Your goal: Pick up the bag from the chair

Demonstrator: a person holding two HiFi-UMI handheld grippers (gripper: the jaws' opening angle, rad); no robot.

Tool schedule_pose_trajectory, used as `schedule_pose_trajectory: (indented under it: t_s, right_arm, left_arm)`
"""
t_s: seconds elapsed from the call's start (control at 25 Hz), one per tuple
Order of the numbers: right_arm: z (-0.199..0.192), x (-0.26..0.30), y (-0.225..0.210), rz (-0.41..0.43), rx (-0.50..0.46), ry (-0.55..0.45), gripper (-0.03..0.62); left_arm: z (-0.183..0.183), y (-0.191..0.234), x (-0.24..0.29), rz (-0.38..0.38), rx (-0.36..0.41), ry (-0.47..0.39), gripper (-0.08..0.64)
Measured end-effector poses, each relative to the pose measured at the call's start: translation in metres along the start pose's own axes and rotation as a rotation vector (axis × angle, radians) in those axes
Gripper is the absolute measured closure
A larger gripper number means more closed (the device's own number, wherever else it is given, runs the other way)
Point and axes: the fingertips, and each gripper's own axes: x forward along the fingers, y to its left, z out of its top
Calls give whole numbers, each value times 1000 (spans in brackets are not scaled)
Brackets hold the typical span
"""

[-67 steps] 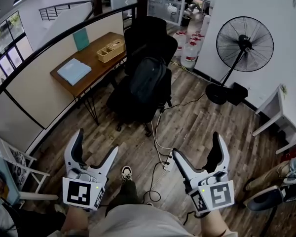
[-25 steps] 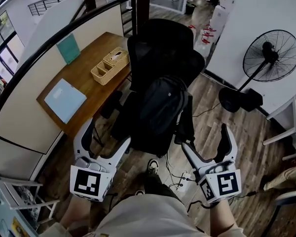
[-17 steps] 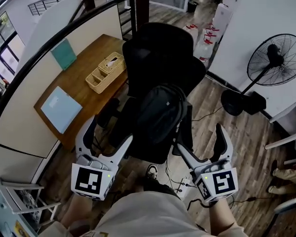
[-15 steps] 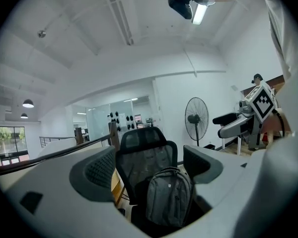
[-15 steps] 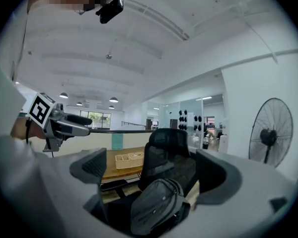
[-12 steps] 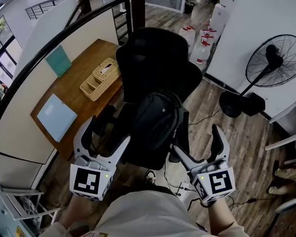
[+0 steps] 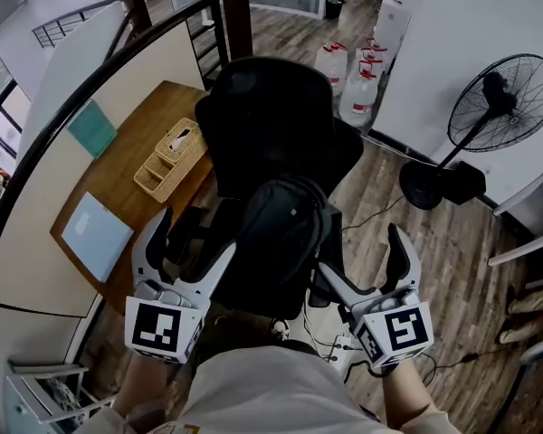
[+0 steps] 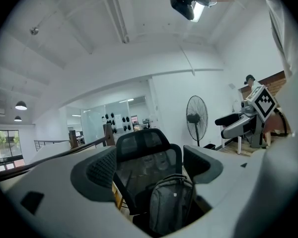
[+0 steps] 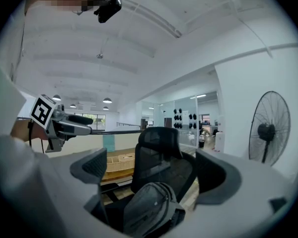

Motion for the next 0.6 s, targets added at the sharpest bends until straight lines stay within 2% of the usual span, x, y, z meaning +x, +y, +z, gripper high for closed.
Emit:
schedule_pose_trajectory:
  t_s: [0.24, 0.6]
  right_arm:
    - [-2, 23, 6, -43, 0, 25, 34]
    - [12, 65, 31, -183, 23, 35, 34]
  left_arm:
    - [-7, 21, 22, -60, -2, -12, 141]
    - [-13, 70, 53, -226, -3, -46, 141]
